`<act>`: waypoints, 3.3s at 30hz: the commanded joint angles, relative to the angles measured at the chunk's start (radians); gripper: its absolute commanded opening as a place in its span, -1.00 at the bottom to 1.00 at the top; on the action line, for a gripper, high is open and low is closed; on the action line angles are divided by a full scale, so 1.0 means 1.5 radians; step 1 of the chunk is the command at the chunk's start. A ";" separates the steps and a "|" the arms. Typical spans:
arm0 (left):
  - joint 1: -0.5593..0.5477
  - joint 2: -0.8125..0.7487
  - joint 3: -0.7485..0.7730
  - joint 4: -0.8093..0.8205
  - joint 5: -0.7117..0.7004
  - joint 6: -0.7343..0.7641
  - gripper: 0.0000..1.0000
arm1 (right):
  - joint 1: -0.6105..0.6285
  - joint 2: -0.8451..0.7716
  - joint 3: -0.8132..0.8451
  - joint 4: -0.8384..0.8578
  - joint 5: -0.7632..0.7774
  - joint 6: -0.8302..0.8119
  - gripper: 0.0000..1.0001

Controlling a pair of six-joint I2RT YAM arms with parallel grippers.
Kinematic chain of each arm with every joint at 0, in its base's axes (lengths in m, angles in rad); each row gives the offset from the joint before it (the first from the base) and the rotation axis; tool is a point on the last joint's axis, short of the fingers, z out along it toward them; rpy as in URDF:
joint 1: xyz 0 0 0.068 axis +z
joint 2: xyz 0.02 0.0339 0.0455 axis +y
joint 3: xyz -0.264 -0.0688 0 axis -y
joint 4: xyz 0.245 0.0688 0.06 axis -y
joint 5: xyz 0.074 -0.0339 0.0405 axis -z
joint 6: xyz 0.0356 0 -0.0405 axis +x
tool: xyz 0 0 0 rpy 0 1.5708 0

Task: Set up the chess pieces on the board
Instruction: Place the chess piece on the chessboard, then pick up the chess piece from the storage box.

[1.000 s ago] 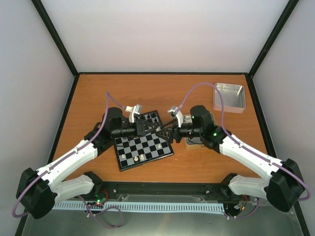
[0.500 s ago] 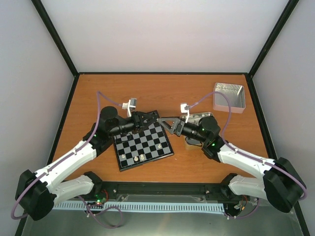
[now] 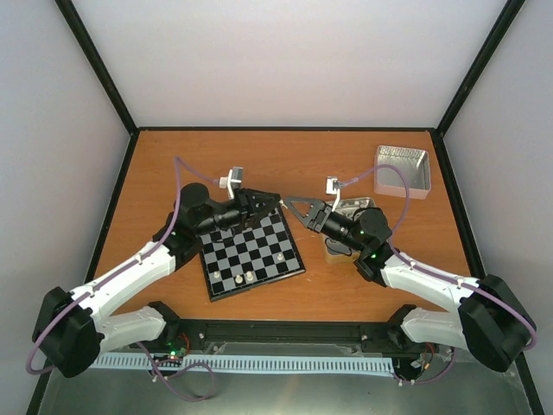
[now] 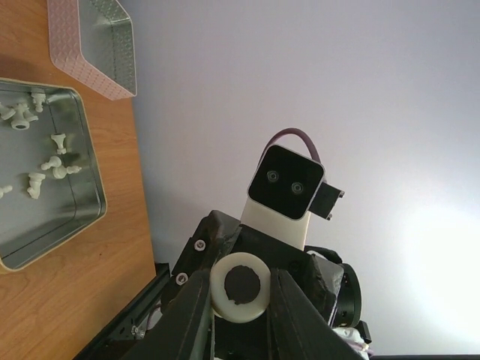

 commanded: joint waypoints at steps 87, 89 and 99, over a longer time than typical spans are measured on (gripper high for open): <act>0.008 -0.442 0.014 -0.656 -0.632 0.593 0.81 | 0.171 0.372 0.630 -1.207 0.398 -0.322 -0.23; 0.008 -0.440 0.013 -0.652 -0.625 0.597 0.82 | 0.122 0.325 0.577 -1.188 0.429 -0.308 -0.19; 0.008 -0.408 0.018 -0.642 -0.621 0.600 0.82 | -0.144 0.229 0.354 -1.012 0.421 -0.378 -0.12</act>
